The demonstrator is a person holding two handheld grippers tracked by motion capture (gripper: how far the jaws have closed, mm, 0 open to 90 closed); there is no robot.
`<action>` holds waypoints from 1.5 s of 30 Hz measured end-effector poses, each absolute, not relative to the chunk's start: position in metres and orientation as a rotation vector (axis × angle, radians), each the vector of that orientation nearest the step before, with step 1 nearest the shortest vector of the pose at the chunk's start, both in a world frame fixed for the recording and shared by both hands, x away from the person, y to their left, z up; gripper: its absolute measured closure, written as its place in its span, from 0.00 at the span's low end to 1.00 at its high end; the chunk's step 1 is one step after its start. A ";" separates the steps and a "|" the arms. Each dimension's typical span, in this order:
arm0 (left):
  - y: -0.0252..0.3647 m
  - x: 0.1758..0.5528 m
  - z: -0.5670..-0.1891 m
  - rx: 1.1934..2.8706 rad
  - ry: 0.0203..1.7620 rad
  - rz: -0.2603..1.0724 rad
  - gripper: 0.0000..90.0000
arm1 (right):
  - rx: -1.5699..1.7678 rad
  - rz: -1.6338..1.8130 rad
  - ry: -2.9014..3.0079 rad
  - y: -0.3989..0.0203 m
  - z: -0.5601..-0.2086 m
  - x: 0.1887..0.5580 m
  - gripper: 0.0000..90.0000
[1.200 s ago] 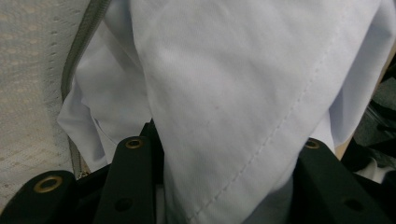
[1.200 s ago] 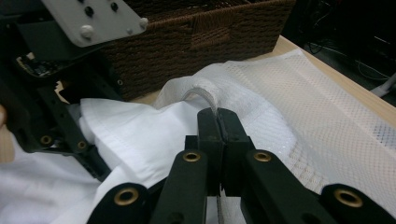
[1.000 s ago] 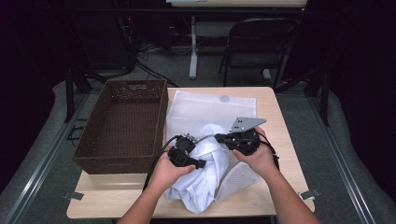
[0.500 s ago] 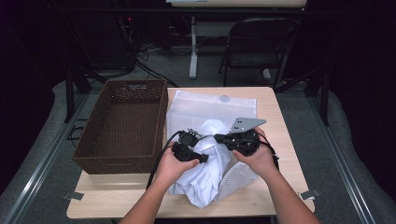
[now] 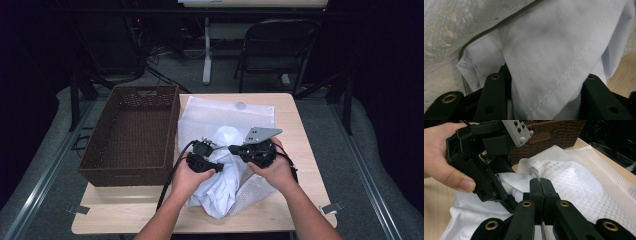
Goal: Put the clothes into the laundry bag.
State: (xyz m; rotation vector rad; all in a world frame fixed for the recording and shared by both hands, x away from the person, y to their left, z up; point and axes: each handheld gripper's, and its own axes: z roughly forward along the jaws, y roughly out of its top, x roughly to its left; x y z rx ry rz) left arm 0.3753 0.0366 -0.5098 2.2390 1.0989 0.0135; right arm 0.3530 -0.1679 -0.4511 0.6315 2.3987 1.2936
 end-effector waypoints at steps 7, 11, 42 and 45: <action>0.037 0.378 -0.522 2.217 1.131 0.007 0.64 | 0.633 1.273 2.423 -0.165 -0.457 0.353 0.99; 0.038 0.380 -0.529 2.210 1.146 -0.003 0.63 | 0.639 1.252 2.438 -0.164 -0.462 0.354 0.99; 0.035 0.382 -0.544 2.208 1.164 0.020 0.48 | 0.652 1.202 2.479 -0.164 -0.476 0.357 0.99; 0.035 0.382 -0.543 2.207 1.158 0.015 0.44 | 0.659 1.200 2.481 -0.164 -0.477 0.358 0.99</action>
